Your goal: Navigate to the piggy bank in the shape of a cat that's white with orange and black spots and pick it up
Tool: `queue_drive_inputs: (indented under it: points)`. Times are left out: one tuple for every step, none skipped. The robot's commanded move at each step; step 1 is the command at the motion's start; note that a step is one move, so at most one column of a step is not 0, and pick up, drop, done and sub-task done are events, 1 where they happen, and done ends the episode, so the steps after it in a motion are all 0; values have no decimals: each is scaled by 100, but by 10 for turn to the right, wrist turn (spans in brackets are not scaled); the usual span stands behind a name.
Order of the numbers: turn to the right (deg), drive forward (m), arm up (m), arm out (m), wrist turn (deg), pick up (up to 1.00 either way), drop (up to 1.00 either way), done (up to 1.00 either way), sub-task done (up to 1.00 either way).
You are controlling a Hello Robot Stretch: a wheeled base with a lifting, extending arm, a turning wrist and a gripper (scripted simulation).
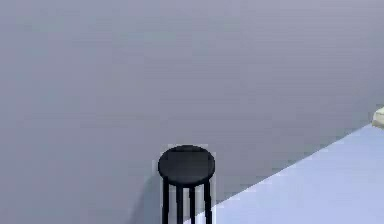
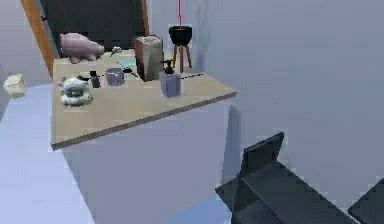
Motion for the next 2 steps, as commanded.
queue_drive_inputs:
  points:
    - [450,0,0,0,0,0,0,0,0]
    - [150,0,0,0,0,0,0,0,0]
